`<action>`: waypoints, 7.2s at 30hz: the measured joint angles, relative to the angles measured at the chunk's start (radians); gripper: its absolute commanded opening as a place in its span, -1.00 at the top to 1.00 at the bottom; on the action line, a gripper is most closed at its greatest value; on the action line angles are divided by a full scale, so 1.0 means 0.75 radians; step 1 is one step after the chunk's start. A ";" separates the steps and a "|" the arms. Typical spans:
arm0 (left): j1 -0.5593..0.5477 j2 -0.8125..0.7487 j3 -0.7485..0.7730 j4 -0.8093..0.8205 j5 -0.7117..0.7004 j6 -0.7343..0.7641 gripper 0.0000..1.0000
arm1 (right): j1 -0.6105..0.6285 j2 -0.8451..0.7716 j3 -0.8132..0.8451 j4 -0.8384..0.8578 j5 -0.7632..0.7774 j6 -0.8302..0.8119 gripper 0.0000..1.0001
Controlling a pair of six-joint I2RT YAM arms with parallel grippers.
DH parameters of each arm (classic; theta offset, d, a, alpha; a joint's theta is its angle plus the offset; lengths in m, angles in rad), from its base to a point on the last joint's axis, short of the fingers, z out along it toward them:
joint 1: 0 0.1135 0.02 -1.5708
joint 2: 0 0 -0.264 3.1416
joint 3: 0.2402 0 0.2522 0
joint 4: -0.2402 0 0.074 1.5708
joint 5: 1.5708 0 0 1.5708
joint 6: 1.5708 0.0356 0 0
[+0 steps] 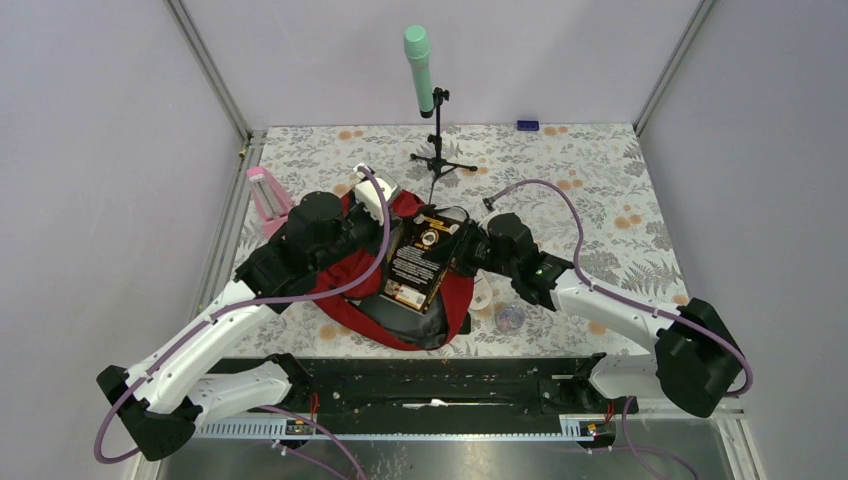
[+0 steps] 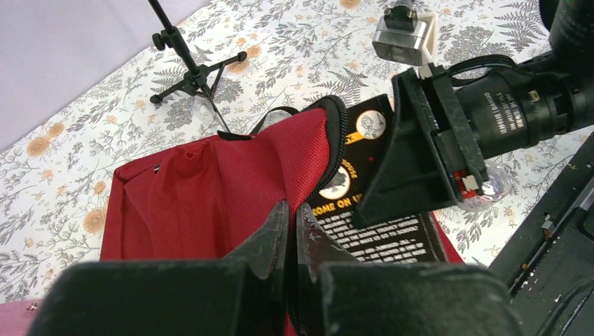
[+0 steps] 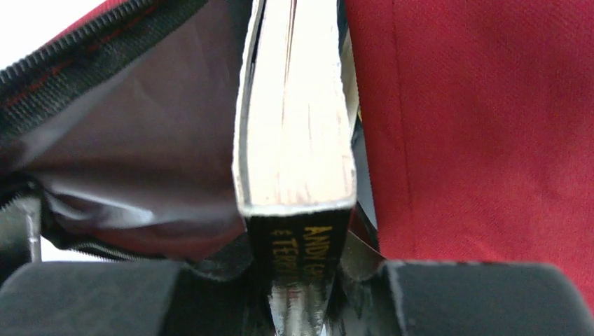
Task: Pack the student bag
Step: Place the book in the student bag, then zip the student bag at the center of the board.
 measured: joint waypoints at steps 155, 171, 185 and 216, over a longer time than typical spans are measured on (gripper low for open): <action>1.000 -0.252 -0.416 -0.201 -0.240 -0.490 -0.97 | 0.659 1.034 0.994 -0.345 0.652 -1.199 0.28; 1.003 -0.212 -0.416 -0.199 -0.189 -0.518 -0.97 | 0.669 1.131 1.071 -0.336 0.750 -1.227 1.00; 1.004 -0.218 -0.552 -0.125 -0.060 -0.710 -0.87 | 0.672 0.860 0.771 -0.099 0.676 -1.162 1.00; 1.009 -0.215 -0.951 0.318 0.291 -1.012 1.00 | 0.672 0.577 0.616 -0.011 0.582 -1.137 1.00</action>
